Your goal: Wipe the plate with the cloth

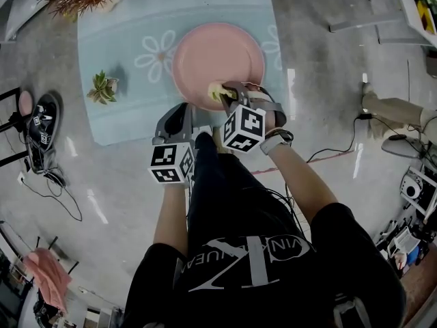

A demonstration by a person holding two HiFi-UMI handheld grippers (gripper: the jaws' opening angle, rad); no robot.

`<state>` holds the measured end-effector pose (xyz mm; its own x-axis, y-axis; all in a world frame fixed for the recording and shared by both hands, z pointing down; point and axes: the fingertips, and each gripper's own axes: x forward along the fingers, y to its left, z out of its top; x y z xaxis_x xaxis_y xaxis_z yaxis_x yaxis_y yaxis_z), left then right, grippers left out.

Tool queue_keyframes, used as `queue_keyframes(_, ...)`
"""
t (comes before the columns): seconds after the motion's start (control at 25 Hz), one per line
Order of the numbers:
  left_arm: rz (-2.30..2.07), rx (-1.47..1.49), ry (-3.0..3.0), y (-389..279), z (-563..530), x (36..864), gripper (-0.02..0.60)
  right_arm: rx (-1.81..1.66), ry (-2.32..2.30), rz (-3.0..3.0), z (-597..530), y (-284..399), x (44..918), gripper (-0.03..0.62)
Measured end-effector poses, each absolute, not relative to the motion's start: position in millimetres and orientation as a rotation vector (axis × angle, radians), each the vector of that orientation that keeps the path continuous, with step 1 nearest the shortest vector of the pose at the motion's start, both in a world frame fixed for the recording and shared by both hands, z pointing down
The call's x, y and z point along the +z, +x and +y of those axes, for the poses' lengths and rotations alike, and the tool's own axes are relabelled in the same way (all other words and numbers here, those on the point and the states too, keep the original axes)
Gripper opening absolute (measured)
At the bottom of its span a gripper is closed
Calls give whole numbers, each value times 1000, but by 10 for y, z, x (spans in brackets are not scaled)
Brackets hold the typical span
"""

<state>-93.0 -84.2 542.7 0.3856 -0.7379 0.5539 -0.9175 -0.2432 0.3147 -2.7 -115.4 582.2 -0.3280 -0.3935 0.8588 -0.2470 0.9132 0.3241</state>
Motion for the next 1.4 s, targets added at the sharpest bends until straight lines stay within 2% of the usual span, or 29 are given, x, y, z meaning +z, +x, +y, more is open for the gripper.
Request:
queue_keyframes(0.36,-1462,374,2042,-995,-700,5356,0,112,451,-1986,-1091,-41,5830,51)
queue_keyframes(0.6,-1505,362,2043,-1084,-649,5240,0,595,448,-2125,-1017,-97,5684,52)
queue_keyframes(0.76,-1551,348,2039,-1195,-674,5109,0,794,510,-2242,-1044,-121,5415,52)
queue_keyframes(1.4,-1689,295,2152,-1323,-902,4271,0,592,897,-2431,-1506,400,4382,53)
